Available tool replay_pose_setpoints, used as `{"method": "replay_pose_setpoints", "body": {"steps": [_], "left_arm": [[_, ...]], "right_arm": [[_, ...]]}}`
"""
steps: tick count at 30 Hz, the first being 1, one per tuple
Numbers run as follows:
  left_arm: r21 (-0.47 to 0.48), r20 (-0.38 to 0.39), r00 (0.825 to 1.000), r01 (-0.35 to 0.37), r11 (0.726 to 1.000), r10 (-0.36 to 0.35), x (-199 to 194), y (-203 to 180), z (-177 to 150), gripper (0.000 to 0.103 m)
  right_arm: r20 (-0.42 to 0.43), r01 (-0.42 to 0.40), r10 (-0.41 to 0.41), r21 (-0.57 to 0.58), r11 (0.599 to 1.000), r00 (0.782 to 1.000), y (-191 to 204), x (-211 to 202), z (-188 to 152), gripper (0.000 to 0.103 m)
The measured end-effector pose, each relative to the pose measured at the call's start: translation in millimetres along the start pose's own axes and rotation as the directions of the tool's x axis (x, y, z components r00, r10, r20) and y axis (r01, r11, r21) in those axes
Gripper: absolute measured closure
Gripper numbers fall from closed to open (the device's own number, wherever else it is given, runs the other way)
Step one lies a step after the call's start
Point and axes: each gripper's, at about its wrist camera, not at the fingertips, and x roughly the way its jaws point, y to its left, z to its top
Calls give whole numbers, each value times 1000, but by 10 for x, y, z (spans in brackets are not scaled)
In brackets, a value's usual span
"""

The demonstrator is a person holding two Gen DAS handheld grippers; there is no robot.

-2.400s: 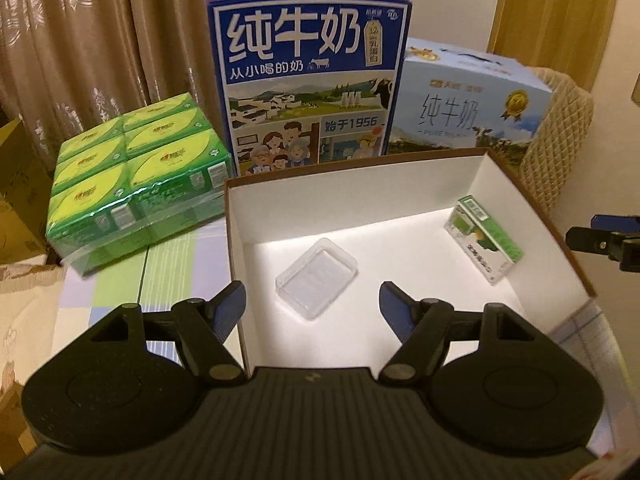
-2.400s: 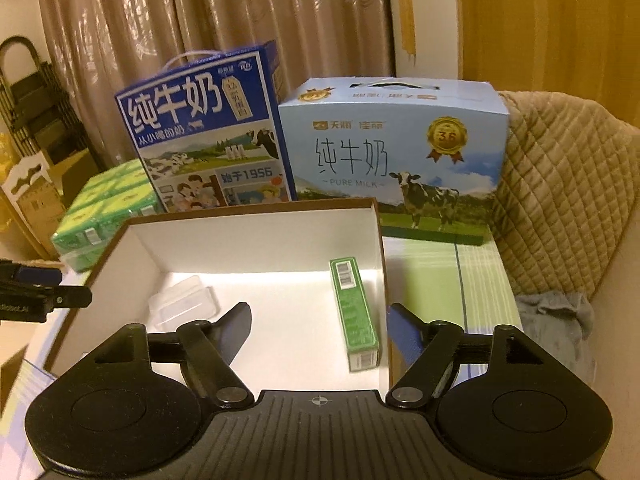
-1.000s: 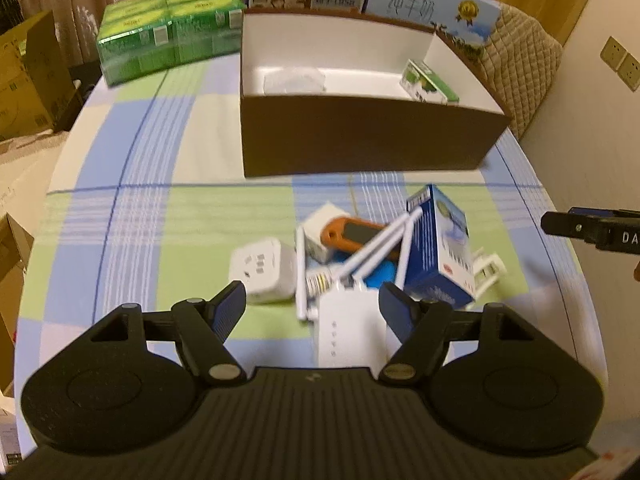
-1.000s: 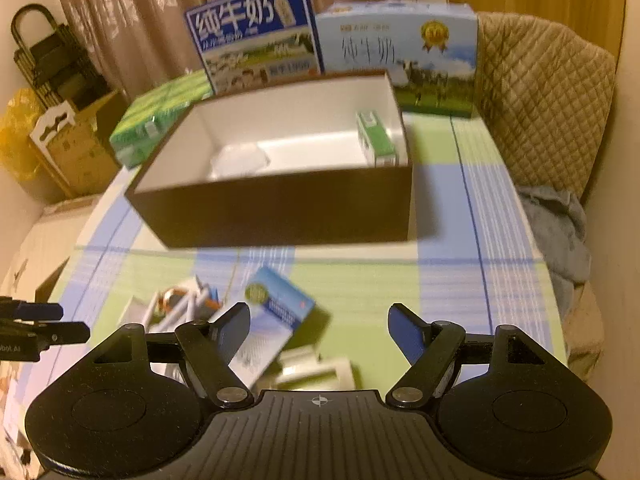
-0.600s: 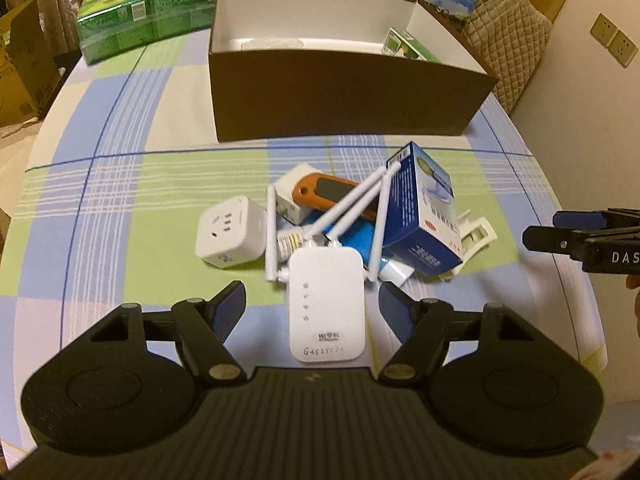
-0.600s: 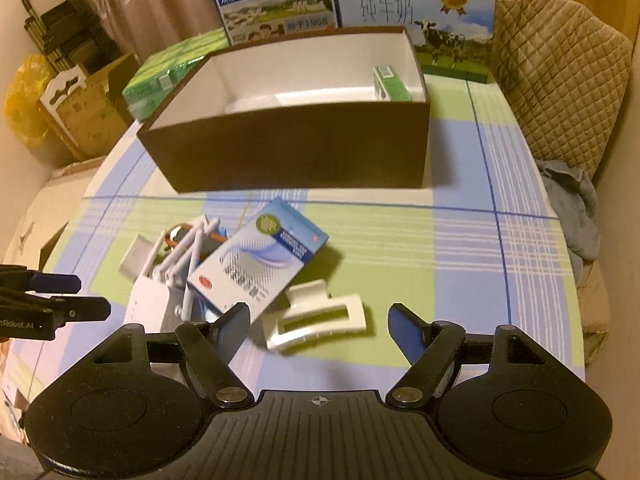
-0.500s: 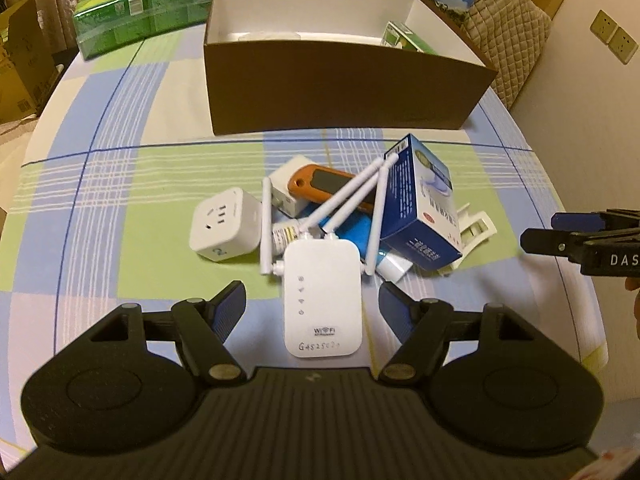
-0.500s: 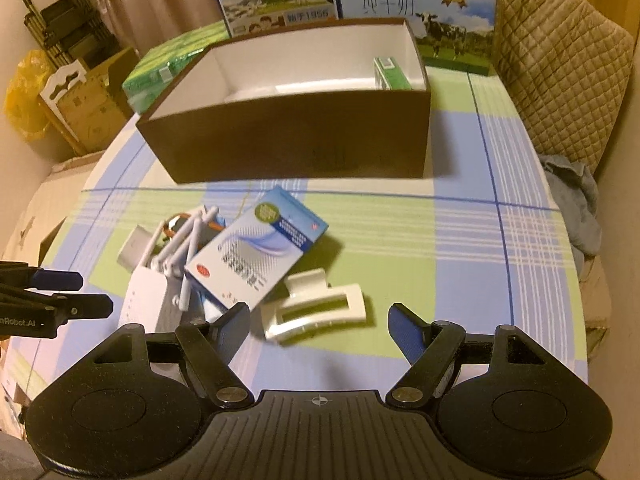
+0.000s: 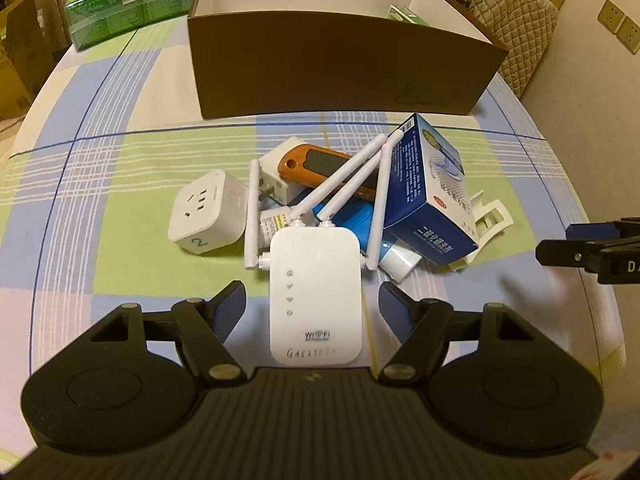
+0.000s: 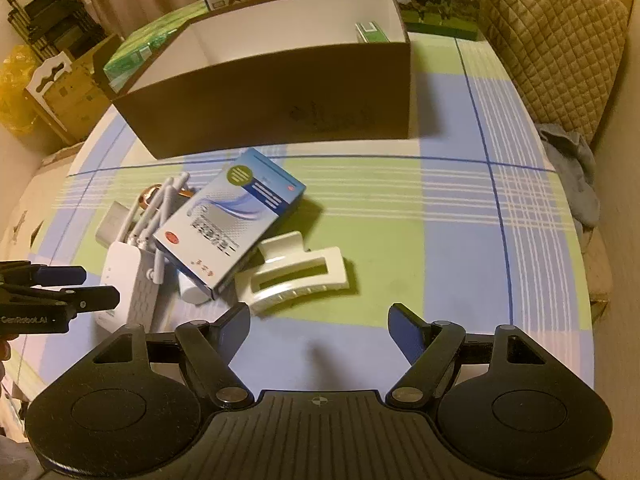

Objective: Organize rigid objects
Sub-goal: 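Grasp the white WiFi repeater with the left tool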

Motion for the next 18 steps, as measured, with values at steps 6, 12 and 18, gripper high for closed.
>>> {"method": "replay_pose_setpoints", "body": {"steps": [6, 12, 18], "left_arm": [[44, -4, 1000, -23, 999, 23, 156, -85, 28, 34], [73, -11, 999, -47, 996, 48, 274, -139, 30, 38], [102, -3, 996, -91, 991, 92, 335, -182, 28, 47]], "right_arm": [[-12, 10, -10, 18, 1000, 1000, -70, 28, -32, 30], [-20, 19, -19, 35, 999, 1000, -145, 35, -52, 30], [-26, 30, -28, 46, 999, 999, -195, 60, -57, 30]]}}
